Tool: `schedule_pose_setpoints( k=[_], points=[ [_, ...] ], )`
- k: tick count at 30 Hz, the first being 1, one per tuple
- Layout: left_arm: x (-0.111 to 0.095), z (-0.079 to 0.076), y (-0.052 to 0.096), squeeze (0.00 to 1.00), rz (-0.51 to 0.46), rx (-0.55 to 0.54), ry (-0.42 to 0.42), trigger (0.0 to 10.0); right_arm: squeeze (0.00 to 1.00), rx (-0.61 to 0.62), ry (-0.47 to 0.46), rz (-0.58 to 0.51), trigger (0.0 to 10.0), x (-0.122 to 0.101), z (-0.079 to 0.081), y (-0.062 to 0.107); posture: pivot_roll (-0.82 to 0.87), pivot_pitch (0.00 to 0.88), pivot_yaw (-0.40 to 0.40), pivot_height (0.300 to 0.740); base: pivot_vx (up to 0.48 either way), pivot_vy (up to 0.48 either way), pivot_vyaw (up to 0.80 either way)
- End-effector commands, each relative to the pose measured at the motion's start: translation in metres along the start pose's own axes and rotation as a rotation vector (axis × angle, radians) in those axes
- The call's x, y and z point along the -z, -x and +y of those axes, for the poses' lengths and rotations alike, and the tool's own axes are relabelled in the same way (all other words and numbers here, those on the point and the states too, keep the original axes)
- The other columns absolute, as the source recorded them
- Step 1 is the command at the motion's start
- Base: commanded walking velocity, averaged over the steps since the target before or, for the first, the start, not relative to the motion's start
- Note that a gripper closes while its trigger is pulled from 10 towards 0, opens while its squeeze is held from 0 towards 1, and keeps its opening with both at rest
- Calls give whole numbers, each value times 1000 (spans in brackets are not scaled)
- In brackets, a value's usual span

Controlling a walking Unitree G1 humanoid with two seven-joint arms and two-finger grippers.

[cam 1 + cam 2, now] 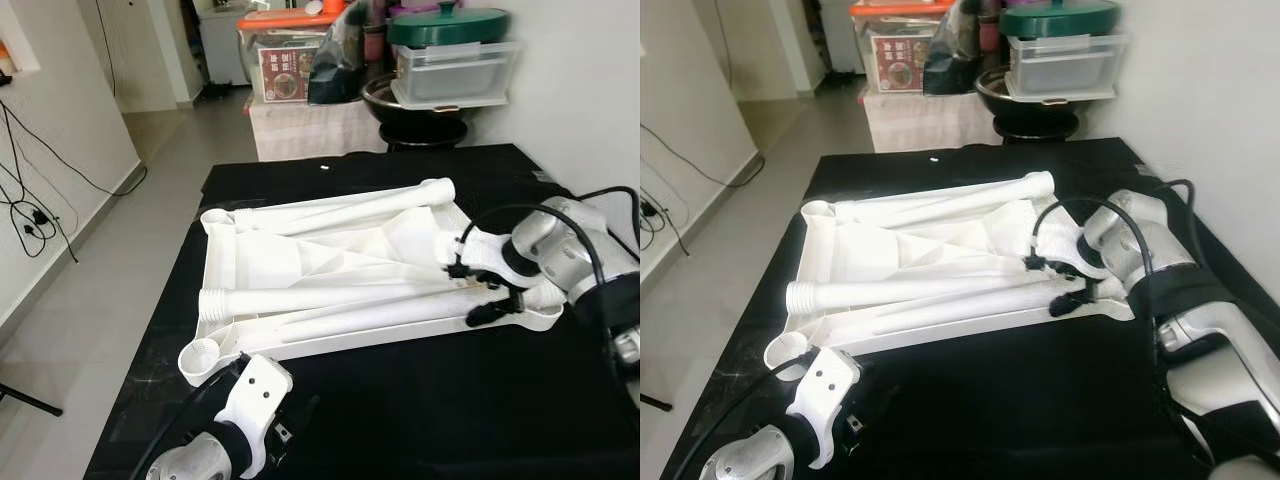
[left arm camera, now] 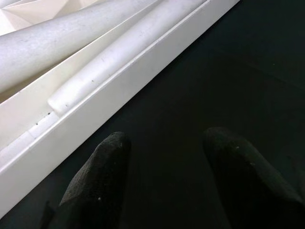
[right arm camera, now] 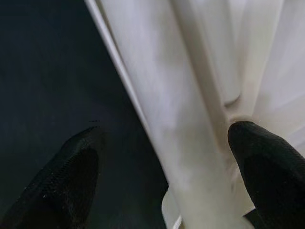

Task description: Building children table

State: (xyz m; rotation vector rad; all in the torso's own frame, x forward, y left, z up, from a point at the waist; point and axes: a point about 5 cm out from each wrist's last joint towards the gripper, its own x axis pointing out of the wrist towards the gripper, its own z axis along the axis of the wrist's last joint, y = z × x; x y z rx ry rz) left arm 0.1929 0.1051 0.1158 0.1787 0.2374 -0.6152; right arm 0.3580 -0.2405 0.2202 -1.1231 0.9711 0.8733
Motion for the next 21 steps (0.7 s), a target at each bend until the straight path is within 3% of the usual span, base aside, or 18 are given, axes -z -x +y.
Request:
schedule_pose_setpoints(
  k=[1, 13, 14, 15, 16, 21],
  points=[
    [1, 0, 4, 0, 29, 6, -19, 10000, 0, 2, 5, 65, 10000, 4, -3, -1, -3, 15, 5, 740, 0, 0, 0],
    [0, -1, 5, 0, 33, 6, -25, 10000, 0, 10, 29, 168, 10000, 13, -4, -8, -5, 21, 0, 740, 0, 0, 0],
    [-1, -2, 5, 0, 34, 5, -27, 10000, 0, 8, 55, 209, 6157, 16, -3, -9, -7, 22, -4, 740, 0, 0, 0],
    [-1, -2, 5, 0, 35, 2, -28, 10000, 0, 6, 79, 236, 1176, 19, -3, -10, -7, 22, -4, 740, 0, 0, 0],
    [-1, -2, 5, 0, 35, 1, -29, 10000, 0, 4, 94, 251, 0, 20, -3, -11, -9, 21, -7, 740, 0, 0, 0],
    [-2, -2, 4, 0, 37, -2, -36, 10000, 0, -3, 112, 252, 0, 20, -3, -11, -11, 17, -9, 740, 0, 0, 0]
  ],
)
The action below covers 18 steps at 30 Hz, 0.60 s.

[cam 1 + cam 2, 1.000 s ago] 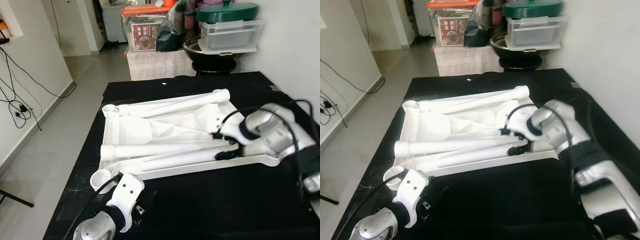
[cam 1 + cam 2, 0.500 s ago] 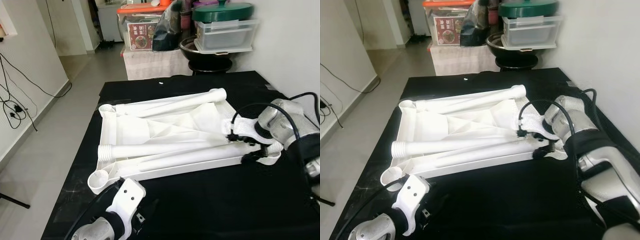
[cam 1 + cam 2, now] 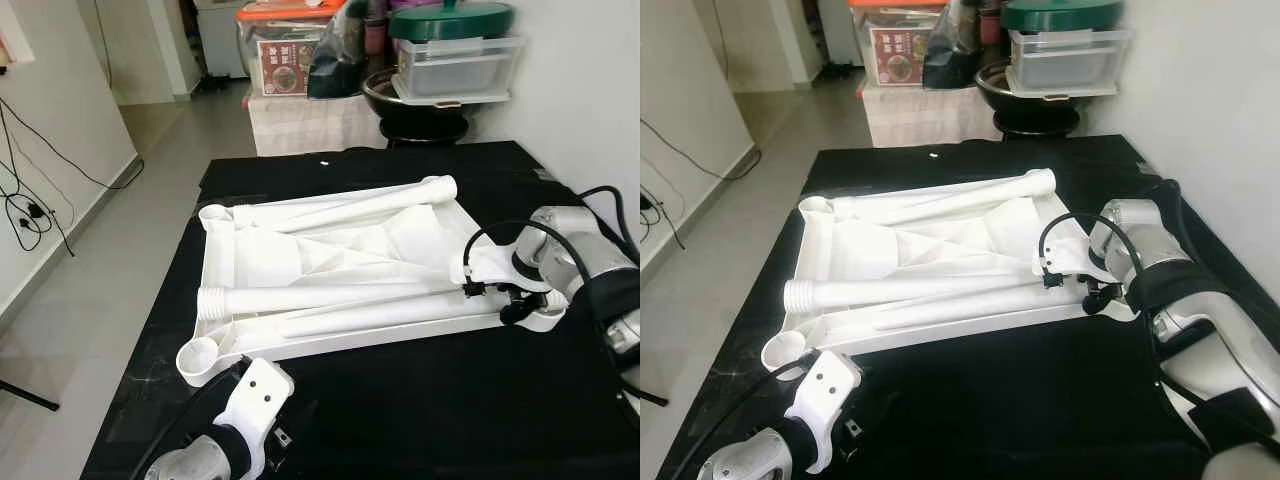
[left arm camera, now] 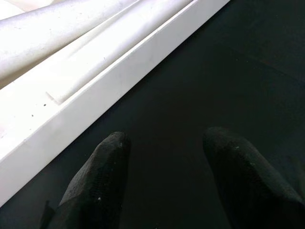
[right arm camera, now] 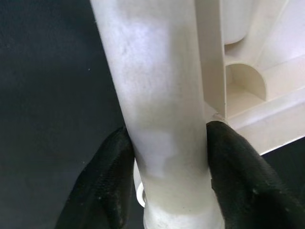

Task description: Building children table

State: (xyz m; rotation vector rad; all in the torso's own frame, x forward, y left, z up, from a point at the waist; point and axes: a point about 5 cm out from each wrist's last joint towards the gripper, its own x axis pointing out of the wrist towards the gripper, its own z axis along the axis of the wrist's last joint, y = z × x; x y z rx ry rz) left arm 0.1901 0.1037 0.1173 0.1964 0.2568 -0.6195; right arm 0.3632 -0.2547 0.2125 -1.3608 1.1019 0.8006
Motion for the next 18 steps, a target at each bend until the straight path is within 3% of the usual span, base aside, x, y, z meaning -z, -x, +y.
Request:
schedule_pose_setpoints(
  k=[1, 10, 17, 18],
  points=[
    [0, 1, 2, 0, 15, -8, -27, 10000, 0, -32, 0, 13, 0, 5, 3, -3, -13, 16, -9, 740, 0, 0, 0],
    [-1, 3, 0, 0, 13, -7, -43, 10000, 0, -35, 16, -46, 0, 3, 4, 1, -20, 6, -6, 740, 0, 0, 0],
    [-13, 14, -3, 0, -40, -52, -49, 10000, 0, 9, -100, -342, 0, -11, -10, 27, -23, 0, -4, 740, 0, 0, 0],
    [-18, 18, -4, 0, -62, -72, -46, 10000, 0, 23, -136, -413, 5961, -12, -13, 34, -22, 0, -3, 740, 0, 0, 0]
  ],
)
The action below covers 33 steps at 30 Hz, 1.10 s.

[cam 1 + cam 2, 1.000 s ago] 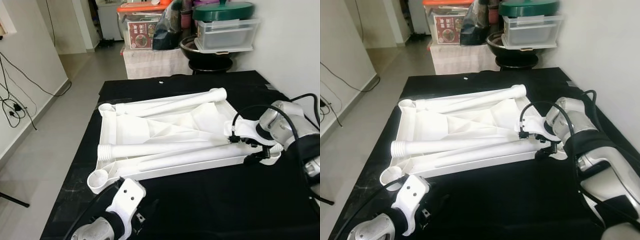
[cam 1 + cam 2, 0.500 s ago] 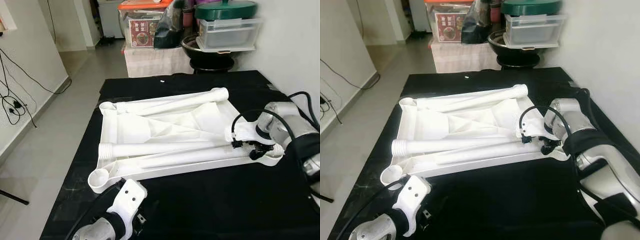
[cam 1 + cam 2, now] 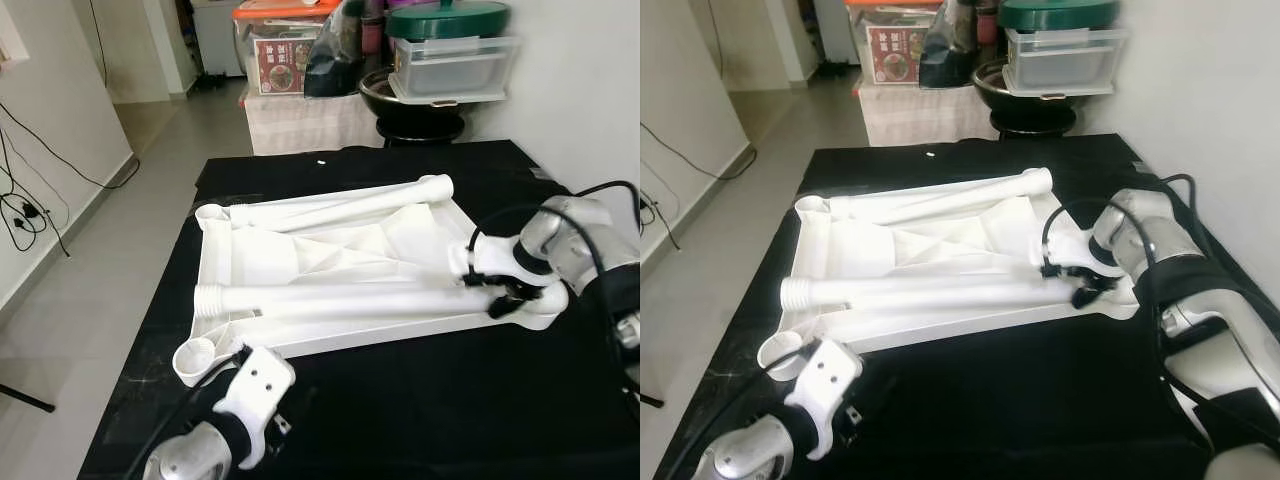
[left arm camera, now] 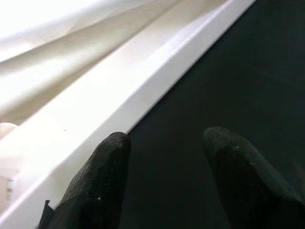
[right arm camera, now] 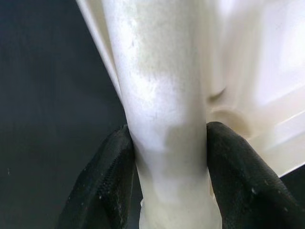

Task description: Building children table

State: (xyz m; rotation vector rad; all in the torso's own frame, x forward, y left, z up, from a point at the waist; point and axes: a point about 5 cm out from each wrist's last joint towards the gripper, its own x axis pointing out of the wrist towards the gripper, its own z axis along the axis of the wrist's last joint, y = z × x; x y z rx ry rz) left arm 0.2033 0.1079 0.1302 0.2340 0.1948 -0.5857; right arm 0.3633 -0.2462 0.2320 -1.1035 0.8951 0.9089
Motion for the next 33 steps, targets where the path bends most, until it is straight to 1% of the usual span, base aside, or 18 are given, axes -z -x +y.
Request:
schedule_pose_setpoints(
  k=[1, 2, 4, 7, 9, 10, 11, 12, 13, 14, 16, 17, 18, 20, 21, 23, 26, 33],
  points=[
    [-4, 6, 0, 0, -18, -28, 2, 10000, 0, 28, -25, -108, 5961, -10, -6, 12, -22, 0, -3, 740, 0, 0, 0],
    [-8, 9, -1, 0, -37, -44, 8, 10000, 0, 34, -55, -156, 10000, -11, -8, 16, -22, 0, -3, 740, 0, 0, 0],
    [-15, 16, -3, 0, -74, -69, 37, 10000, 0, 22, -91, -207, 10000, -9, -6, 18, -26, 0, 2, 740, 0, 0, 0],
    [-19, 20, -5, 0, -98, -83, 66, 10000, 0, 8, -107, -215, 10000, -7, -2, 16, -26, 0, 2, 740, 0, 0, 0],
    [-30, 28, -9, 0, -162, -95, 143, 10000, 0, -24, -135, -249, 10000, -4, 6, 12, -28, 0, 7, 740, 0, 0, 0],
    [-30, 28, -9, 0, -162, -95, 143, 10000, 0, -24, -135, -249, 10000, -4, 6, 12, -28, 0, 7, 740, 0, 0, 0],
    [-35, 32, -11, 0, -195, -100, 181, 10000, 0, -39, -147, -281, 10000, -5, 10, 12, -31, 0, 8, 740, 0, 0, 0],
    [-44, 38, -12, 1000, -254, -94, 232, 10000, 0, -60, -153, -336, 10000, -11, 15, 11, -33, 0, 10, 740, 0, 0, 0],
    [-44, 38, -12, 1000, -254, -94, 232, 10000, 0, -60, -153, -336, 10000, -11, 15, 11, -33, 0, 10, 740, 0, 0, 0],
    [-53, 43, -17, 1000, -298, -80, 242, 10000, 0, -82, -150, -397, 10000, -21, 21, 9, -32, 0, 11, 740, 0, 0, 0],
    [-53, 43, -17, 1000, -298, -80, 242, 10000, 0, -82, -150, -397, 10000, -21, 21, 9, -32, 0, 11, 740, 0, 0, 0],
    [-78, 53, -24, 1000, -422, -32, 287, 10000, 0, -124, -152, -480, 10000, -39, 33, 1, -32, 0, 16, 740, 0, 0, 0],
    [-89, 57, -26, 1000, -471, -15, 307, 10000, 0, -137, -159, -501, 10000, -45, 36, -2, -34, 0, 23, 740, 0, 0, 0],
    [-89, 57, -26, 1000, -471, -15, 307, 10000, 0, -137, -159, -501, 10000, -45, 36, -2, -34, 0, 23, 740, 0, 0, 0],
    [-105, 65, -27, 1000, -553, 8, 342, 10000, 0, -131, -210, -550, 10000, -57, 36, -7, -36, 0, 35, 740, 0, 0, 0],
    [-108, 66, -27, 1000, -567, 13, 345, 10000, 0, -125, -241, -579, 10000, -61, 33, -7, -36, 0, 35, 740, 0, 0, 0],
    [-111, 68, -27, 1000, -590, 26, 376, 10000, 0, -127, -309, -679, 10000, -72, 32, 1, -33, 0, 37, 740, 0, 0, 0],
    [-114, 71, -27, 1000, -615, 27, 397, 10000, 0, -139, -309, -725, 10000, -78, 41, 7, -33, 0, 38, 740, 0, 0, 0]
  ],
)
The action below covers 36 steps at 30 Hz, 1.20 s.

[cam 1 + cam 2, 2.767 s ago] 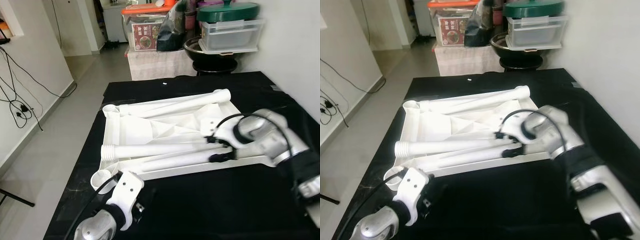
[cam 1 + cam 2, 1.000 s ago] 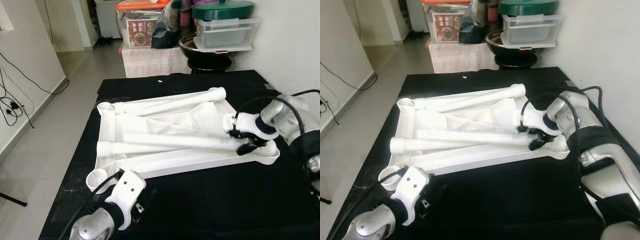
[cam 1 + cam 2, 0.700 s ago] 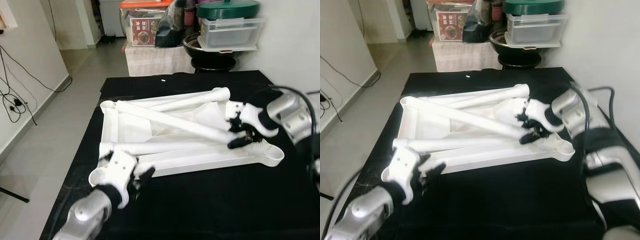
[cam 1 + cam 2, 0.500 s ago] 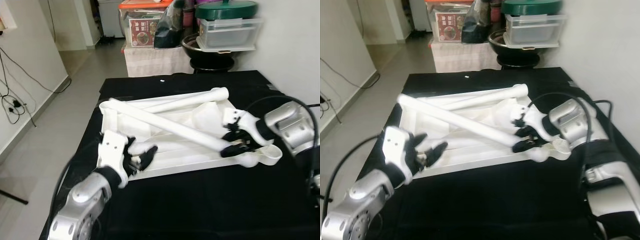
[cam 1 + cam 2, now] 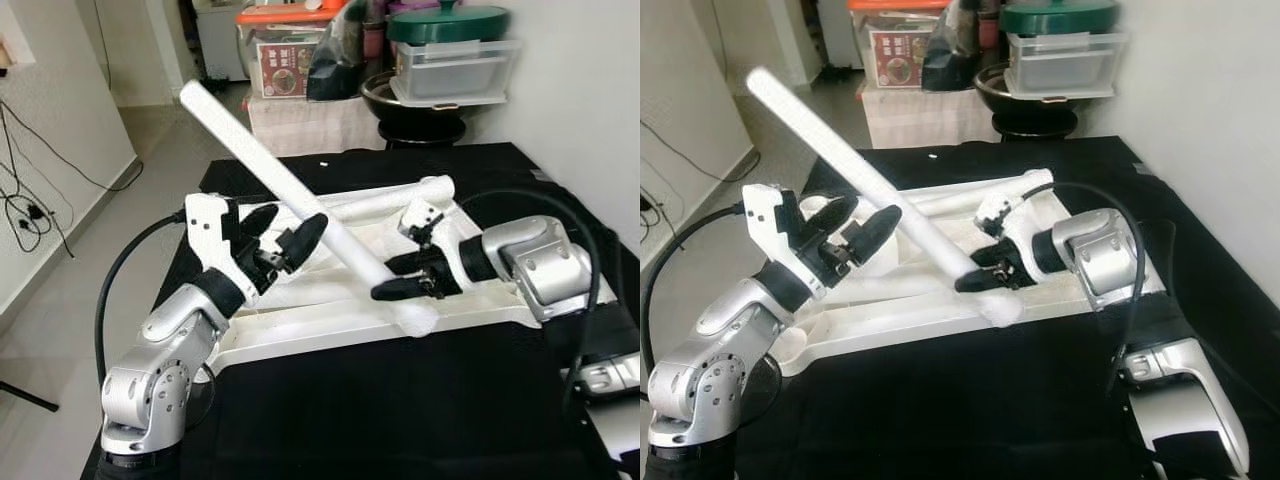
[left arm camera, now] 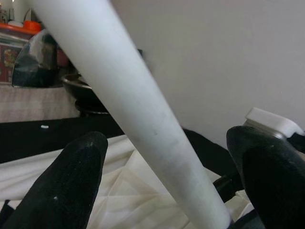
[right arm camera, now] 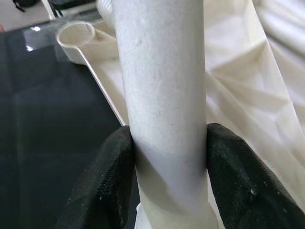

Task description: Building children table

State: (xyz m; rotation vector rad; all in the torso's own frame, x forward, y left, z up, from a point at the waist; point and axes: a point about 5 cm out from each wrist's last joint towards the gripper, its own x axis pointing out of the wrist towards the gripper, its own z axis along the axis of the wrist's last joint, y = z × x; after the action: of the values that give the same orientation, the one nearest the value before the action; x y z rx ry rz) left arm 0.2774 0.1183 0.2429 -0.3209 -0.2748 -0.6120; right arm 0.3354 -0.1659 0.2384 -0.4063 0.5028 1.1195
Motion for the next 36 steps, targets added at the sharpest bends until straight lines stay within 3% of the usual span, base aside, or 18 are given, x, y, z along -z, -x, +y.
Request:
schedule_pose_setpoints(
  k=[1, 6, 7, 16, 17, 22, 25, 32, 35, 36],
  points=[
    [-4, 4, -3, 1000, -20, -16, 4, 10000, 0, -23, 14, -33, 10000, -4, 7, 1, -33, 0, 40, 740, 0, 0, 0],
    [-11, 9, -8, 1000, -49, -35, 11, 10000, 0, -63, 39, -55, 10000, -7, 16, 1, -34, 0, 42, 740, 0, 0, 0],
    [-17, 13, -12, 0, -70, -43, 16, 10000, 0, -82, 51, -61, 10000, -8, 21, 0, -35, 0, 47, 740, 0, 0, 0],
    [-32, 16, -25, 0, -120, -13, 29, 10000, 0, -124, 52, -68, 10000, -9, 34, -4, -39, 0, 53, 740, 0, 0, 0],
    [-37, 15, -28, 0, -147, -4, 44, 0, 0, -123, 43, -75, 10000, -10, 35, -6, -41, 0, 54, 740, 0, 0, 0],
    [-47, 11, -30, 0, -210, 35, 94, 0, 0, -100, 9, -106, 10000, -12, 36, -13, -42, 0, 53, 740, 0, 0, 0],
    [-54, 11, -31, 0, -250, 60, 141, 0, 0, -20, -70, -173, 10000, -18, 32, -23, -49, 0, 37, 740, 0, 0, 0],
    [-57, 14, -29, 0, -264, 67, 172, 0, 0, 26, -111, -243, 10000, -26, 31, -27, -53, 0, 38, 740, 0, 0, 0],
    [-58, 14, -30, 0, -267, 75, 181, 0, 0, 65, -124, -295, 10000, -30, 30, -31, -55, 0, 38, 740, 0, 0, 0],
    [-59, 15, -31, 0, -264, 84, 182, 0, 0, 125, -94, -383, 10000, -36, 28, -34, -55, 0, 39, 740, 0, 0, 0]
  ],
)
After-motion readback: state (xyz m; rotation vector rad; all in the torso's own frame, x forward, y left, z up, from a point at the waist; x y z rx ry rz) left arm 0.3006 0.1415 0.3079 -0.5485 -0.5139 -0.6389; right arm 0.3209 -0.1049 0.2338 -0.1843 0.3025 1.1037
